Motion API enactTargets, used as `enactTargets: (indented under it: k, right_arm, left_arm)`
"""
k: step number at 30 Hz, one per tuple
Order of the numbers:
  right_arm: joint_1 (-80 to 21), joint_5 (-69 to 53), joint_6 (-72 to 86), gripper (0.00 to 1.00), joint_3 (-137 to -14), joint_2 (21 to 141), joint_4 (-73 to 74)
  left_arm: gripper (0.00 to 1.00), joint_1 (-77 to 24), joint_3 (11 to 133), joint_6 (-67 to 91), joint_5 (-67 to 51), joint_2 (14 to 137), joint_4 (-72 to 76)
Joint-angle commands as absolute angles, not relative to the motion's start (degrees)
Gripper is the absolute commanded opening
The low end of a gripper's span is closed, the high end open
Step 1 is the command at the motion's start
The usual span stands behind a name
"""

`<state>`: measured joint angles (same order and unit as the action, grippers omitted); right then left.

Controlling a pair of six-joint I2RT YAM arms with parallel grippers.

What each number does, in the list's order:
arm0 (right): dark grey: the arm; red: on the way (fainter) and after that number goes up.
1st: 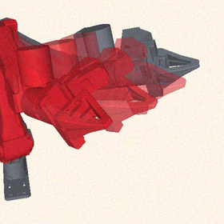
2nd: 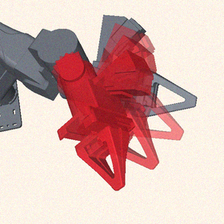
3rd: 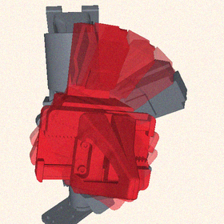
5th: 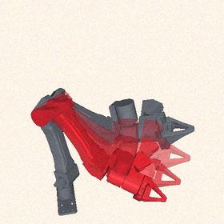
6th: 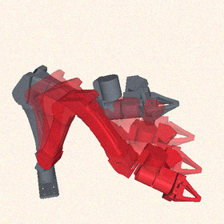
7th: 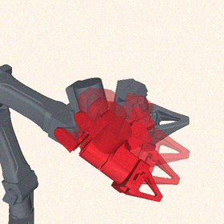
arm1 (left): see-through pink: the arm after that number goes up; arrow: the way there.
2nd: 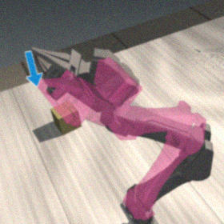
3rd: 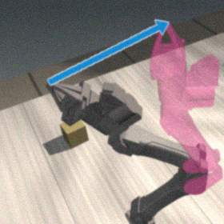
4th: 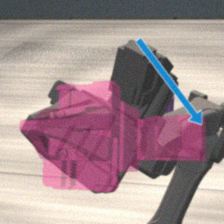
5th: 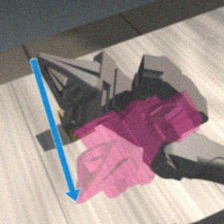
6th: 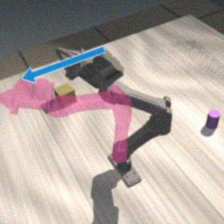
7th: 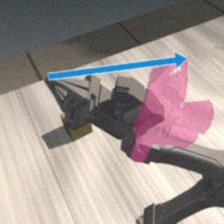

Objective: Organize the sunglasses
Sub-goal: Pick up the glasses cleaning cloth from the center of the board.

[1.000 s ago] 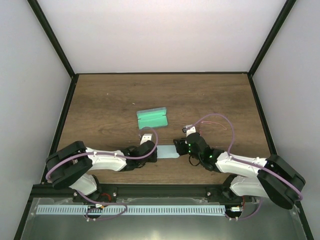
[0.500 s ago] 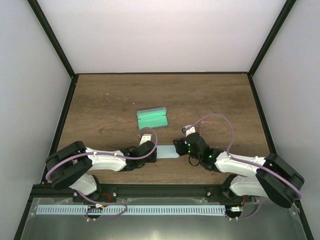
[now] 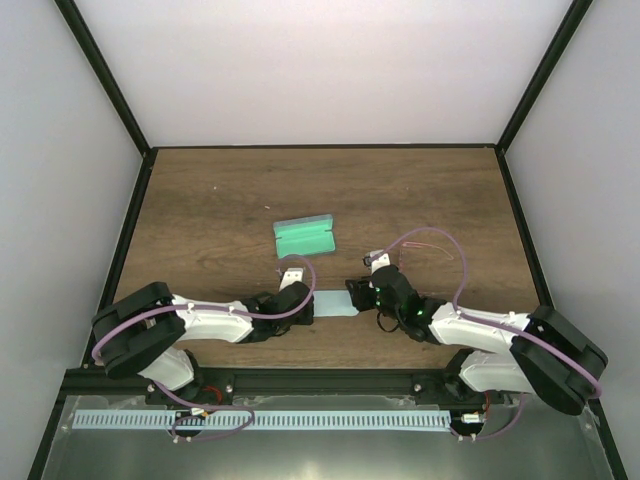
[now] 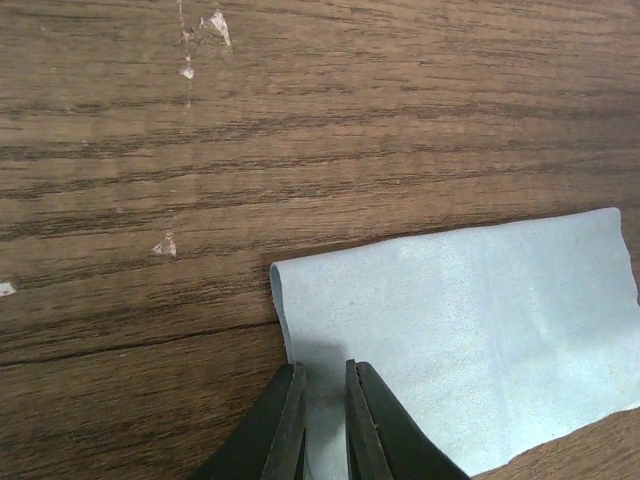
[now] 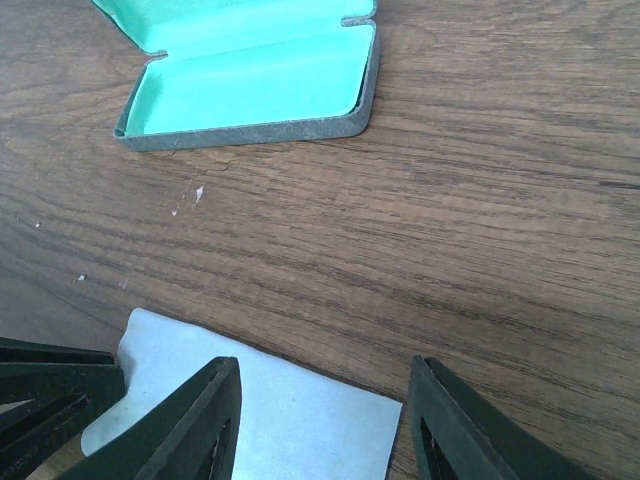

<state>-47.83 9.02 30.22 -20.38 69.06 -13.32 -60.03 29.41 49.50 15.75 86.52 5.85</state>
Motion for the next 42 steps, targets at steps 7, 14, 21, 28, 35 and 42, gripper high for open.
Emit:
enactTargets:
  k: [7, 14, 21, 28, 35, 42]
  right_arm:
    - [-48.43, 9.14, 29.19, 0.48, -20.09, 69.59, -14.27]
    - [-48.47, 9.2, 29.05, 0.48, -20.04, 69.93, -14.58]
    - [-48.69, 8.86, 29.1, 0.48, -20.04, 71.0, -14.99]
    - [-49.6, 10.72, 30.1, 0.48, -20.18, 71.56, -13.29]
    - [-51.53, 13.08, 31.72, 0.49, -21.0, 74.51, -11.25]
    - [-52.26, 13.62, 32.93, 0.48, -20.96, 77.6, -11.02]
  left_arm:
    - [0.1, -60.3, 28.87, 49.68, 15.29, 87.94, 5.75]
    - [0.04, -60.32, 28.92, 49.34, 15.28, 88.86, 5.89]
    - [0.04, -60.22, 28.39, 49.44, 16.0, 85.65, 5.46]
    - [0.04, -60.28, 29.36, 48.81, 18.02, 81.61, 3.51]
    - [0.04, -60.23, 30.15, 48.46, 17.63, 83.47, 3.84]
    - [0.04, -60.22, 29.27, 48.8, 16.9, 84.98, 5.44]
